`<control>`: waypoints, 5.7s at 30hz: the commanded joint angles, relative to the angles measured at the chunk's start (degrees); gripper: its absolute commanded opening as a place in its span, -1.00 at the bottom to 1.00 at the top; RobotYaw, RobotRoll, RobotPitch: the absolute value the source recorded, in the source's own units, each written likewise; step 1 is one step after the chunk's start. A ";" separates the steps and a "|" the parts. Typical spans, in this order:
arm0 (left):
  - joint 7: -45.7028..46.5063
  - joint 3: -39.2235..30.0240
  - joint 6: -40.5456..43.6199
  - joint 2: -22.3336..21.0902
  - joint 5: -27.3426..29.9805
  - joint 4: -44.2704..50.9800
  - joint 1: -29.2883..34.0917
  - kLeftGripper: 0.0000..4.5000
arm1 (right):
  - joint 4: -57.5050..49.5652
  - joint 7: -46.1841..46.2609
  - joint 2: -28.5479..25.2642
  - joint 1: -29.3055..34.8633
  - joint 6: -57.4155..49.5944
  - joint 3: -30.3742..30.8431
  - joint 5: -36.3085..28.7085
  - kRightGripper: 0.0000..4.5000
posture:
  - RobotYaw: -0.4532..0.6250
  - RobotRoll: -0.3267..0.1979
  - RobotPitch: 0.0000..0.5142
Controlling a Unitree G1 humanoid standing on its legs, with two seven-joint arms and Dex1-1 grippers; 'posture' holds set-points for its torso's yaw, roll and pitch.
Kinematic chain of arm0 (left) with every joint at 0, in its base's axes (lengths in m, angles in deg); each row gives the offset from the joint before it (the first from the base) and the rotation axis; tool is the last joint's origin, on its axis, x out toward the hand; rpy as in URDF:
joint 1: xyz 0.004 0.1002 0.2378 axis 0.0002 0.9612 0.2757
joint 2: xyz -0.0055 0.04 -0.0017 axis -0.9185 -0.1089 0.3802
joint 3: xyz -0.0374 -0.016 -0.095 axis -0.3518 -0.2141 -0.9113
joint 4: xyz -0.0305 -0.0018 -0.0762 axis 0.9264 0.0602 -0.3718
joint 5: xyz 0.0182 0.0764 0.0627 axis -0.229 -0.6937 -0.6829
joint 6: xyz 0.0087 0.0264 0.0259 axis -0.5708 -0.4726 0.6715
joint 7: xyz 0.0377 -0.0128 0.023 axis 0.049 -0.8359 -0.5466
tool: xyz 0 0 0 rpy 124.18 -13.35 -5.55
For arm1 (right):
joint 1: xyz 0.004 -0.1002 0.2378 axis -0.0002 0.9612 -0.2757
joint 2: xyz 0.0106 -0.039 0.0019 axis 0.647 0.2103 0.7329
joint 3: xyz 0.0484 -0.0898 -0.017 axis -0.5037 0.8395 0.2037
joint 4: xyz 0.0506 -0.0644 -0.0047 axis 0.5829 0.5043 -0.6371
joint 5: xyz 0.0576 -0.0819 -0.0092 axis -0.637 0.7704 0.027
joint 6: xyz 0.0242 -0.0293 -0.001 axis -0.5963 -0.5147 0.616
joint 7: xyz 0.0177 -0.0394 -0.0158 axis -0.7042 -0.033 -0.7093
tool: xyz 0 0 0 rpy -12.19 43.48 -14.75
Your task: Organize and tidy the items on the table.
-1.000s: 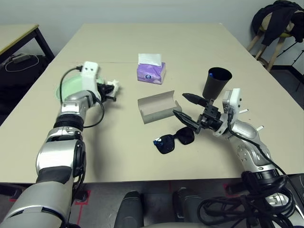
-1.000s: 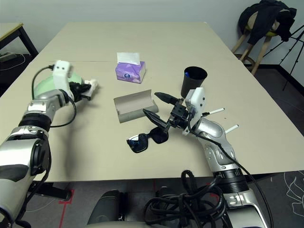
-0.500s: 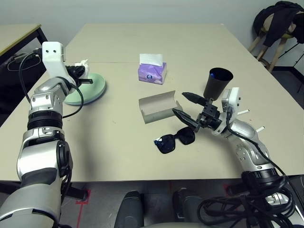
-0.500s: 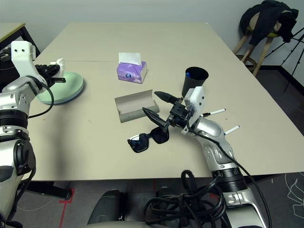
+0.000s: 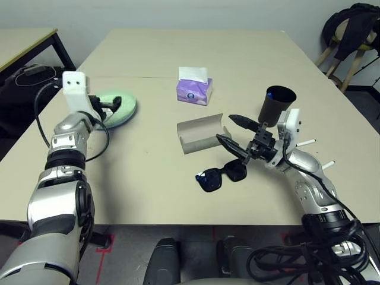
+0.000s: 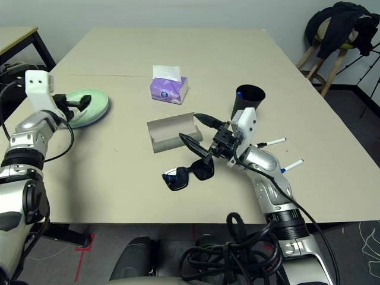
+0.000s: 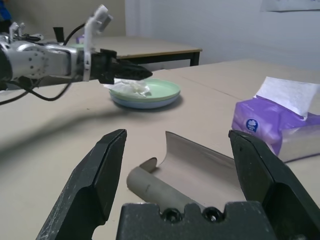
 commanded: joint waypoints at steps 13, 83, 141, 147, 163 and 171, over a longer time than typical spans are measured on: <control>-27.50 9.25 0.99 0.35 6.80 26.44 17.16 0.99 | -15.53 9.61 -8.65 -5.92 -31.83 5.42 5.28 1.00 | 0.00 0.25 -0.50; -28.77 18.18 -10.84 -1.87 5.58 45.16 31.08 0.99 | -16.96 -40.11 -21.89 -43.91 -38.18 46.87 35.51 1.00 | 0.14 0.25 -0.24; -27.61 18.56 -10.48 -2.22 5.46 45.61 30.91 1.00 | -12.84 -41.44 -17.03 -42.41 -31.09 42.62 40.64 -0.84 | 0.14 0.25 -0.30; -27.14 17.86 -10.14 -2.37 5.78 45.67 30.37 1.00 | -13.94 -42.98 -18.48 -45.77 -31.43 37.59 38.39 -0.84 | 0.13 0.25 -0.35; -24.79 16.75 -9.10 -3.54 5.90 47.42 30.50 1.00 | 14.39 -28.39 -7.77 -55.16 -16.35 37.01 45.17 -0.84 | 0.22 0.25 -0.40; -23.68 16.62 -8.43 -4.30 5.98 48.95 31.84 1.00 | 24.31 -24.93 -3.38 -56.59 -9.47 36.83 48.59 -0.84 | 0.25 0.25 -0.37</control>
